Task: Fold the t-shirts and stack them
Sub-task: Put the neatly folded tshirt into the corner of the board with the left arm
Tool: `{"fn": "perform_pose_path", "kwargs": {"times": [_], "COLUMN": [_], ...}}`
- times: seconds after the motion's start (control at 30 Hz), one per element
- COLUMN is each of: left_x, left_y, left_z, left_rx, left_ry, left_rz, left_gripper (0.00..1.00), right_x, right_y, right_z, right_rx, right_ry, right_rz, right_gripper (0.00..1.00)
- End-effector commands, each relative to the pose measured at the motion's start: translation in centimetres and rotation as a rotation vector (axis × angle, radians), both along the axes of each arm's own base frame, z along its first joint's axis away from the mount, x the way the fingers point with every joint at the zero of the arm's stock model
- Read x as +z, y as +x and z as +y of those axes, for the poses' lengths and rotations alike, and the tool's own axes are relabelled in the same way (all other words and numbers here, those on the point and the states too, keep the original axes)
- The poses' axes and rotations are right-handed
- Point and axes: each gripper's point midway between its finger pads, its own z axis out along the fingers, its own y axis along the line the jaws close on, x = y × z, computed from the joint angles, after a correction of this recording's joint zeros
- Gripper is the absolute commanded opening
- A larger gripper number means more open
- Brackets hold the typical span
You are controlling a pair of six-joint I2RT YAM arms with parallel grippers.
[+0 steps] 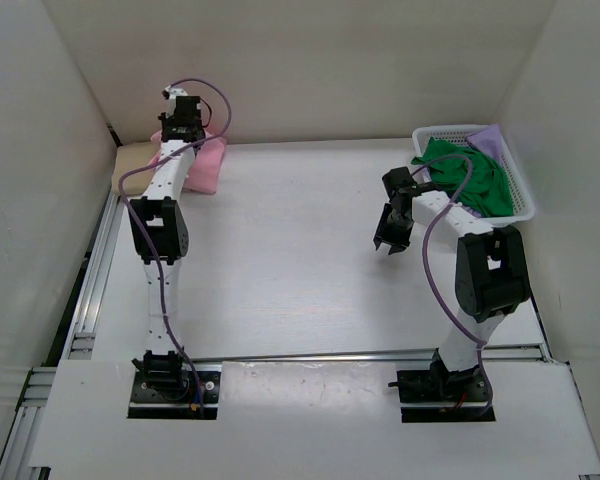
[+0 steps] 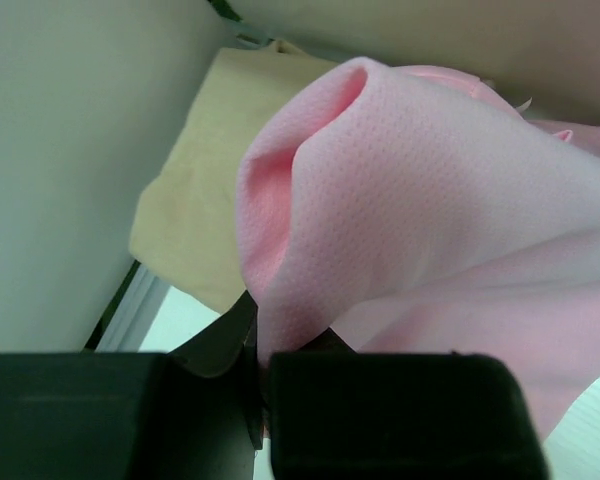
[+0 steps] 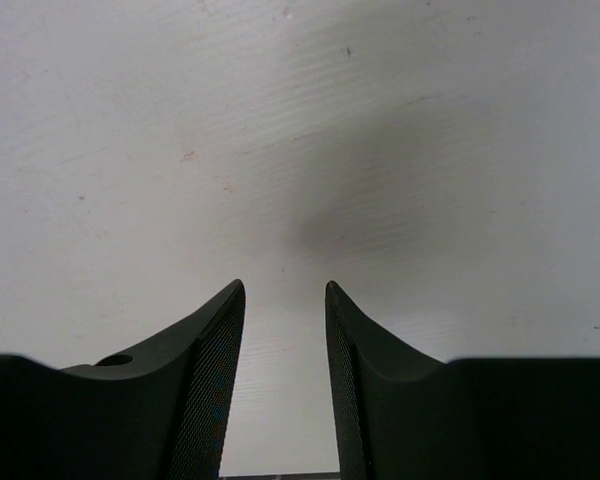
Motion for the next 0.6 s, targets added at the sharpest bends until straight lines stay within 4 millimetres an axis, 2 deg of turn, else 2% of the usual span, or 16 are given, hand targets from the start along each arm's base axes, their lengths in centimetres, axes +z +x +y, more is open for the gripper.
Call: {"fn": "perform_pose_path", "kwargs": {"times": [0.0,0.13,0.17,0.2,0.23,0.3,0.33,0.4,0.43,0.53,0.57], "left_x": [6.9,7.7,7.2,7.9,7.5,8.0,7.5,7.1,5.5,3.7,1.8], "left_y": [0.0,-0.9,-1.0,-1.2,-1.4,-1.6,-1.5,-1.9,-1.8,-1.7,-1.7], "left_z": [2.8,5.4,5.4,6.3,7.1,7.7,7.5,8.8,9.5,10.1,10.7], "left_rx": [0.057,0.091,0.091,0.105,0.119,0.122,0.111,0.133,0.143,0.153,0.162], "left_ry": [0.000,-0.003,-0.003,-0.002,-0.001,-0.004,-0.011,-0.009,-0.009,-0.009,-0.009], "left_rz": [-0.168,-0.175,-0.163,-0.181,-0.171,-0.180,-0.169,-0.158,-0.133,-0.103,-0.071], "left_gripper": [0.10,0.10,0.10,0.10,0.10,0.10,0.10,0.10,0.10,0.11,0.22], "right_x": [1.0,0.9,0.9,0.9,0.9,1.2,1.2,1.2,1.2,1.1,1.4], "right_y": [-0.4,-0.6,-0.6,-0.6,-0.6,-0.3,-0.3,-0.3,-0.3,-0.2,0.1], "right_z": [-0.8,-0.8,-0.8,-0.8,-0.8,-0.7,-0.7,-0.7,-0.7,-0.7,-0.6], "right_rx": [0.001,0.001,0.001,0.001,0.001,0.001,0.001,0.001,0.001,0.001,0.001], "right_ry": [-0.020,-0.023,-0.023,-0.023,-0.023,-0.020,-0.020,-0.023,-0.023,-0.025,-0.022], "right_rz": [-0.018,-0.009,-0.009,-0.009,-0.009,-0.019,-0.019,-0.011,-0.011,-0.002,-0.013], "right_gripper": [0.43,0.43,0.43,0.43,0.43,0.43,0.43,0.43,0.43,0.43,0.43]}}
